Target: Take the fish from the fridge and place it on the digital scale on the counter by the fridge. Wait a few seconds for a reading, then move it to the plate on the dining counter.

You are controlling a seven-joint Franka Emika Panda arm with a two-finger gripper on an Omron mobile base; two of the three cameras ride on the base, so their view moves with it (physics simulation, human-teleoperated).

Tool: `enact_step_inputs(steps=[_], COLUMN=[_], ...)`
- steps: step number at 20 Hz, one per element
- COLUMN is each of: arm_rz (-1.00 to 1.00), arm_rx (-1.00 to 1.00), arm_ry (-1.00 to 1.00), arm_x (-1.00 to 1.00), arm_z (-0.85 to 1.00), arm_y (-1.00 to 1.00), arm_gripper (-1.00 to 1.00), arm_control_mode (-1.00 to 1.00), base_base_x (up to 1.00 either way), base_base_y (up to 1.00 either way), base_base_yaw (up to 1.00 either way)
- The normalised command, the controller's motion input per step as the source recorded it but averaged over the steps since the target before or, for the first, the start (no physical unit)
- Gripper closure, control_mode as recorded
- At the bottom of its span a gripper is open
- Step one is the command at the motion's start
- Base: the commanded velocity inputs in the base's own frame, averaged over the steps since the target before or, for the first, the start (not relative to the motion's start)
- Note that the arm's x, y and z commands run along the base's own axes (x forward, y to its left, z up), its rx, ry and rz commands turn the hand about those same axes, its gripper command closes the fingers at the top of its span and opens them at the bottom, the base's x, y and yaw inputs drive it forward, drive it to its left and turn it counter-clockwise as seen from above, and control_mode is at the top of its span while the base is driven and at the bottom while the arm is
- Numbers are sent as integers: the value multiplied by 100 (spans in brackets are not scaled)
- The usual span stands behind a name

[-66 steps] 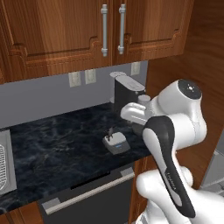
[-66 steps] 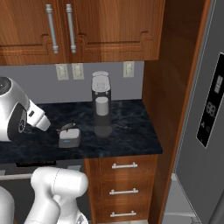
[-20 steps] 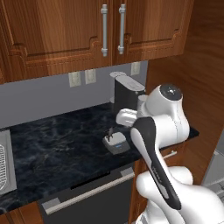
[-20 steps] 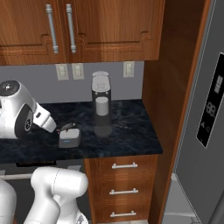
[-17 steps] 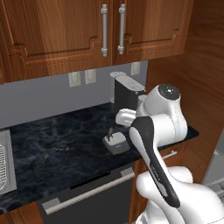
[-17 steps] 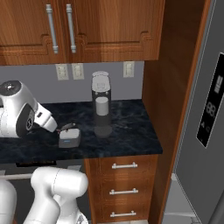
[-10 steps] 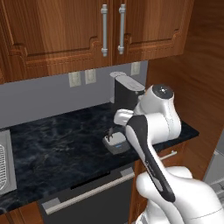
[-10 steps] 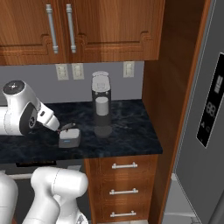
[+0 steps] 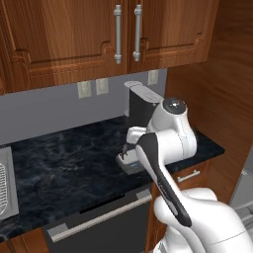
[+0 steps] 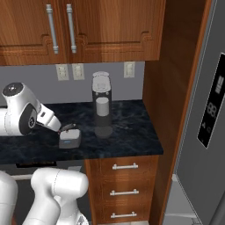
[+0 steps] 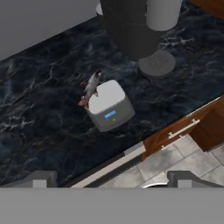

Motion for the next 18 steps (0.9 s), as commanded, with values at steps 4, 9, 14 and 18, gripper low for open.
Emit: enact_step_inputs(steps=[4, 9, 14, 18], arm_rz=[0, 0, 0, 0], arm_rx=[-1, 0, 0, 0], arm_ry=[0, 0, 0, 0], arm_x=[0, 5, 8, 14], arm_z=[-12, -12, -13, -13], arm_y=[0, 0, 5, 8], arm_gripper=[-100, -100, -100, -100], arm_control_mode=[-100, -100, -100, -100], base_base_x=[0, 0, 0, 0], base_base_y=[0, 0, 0, 0], base_base_yaw=[0, 0, 0, 0])
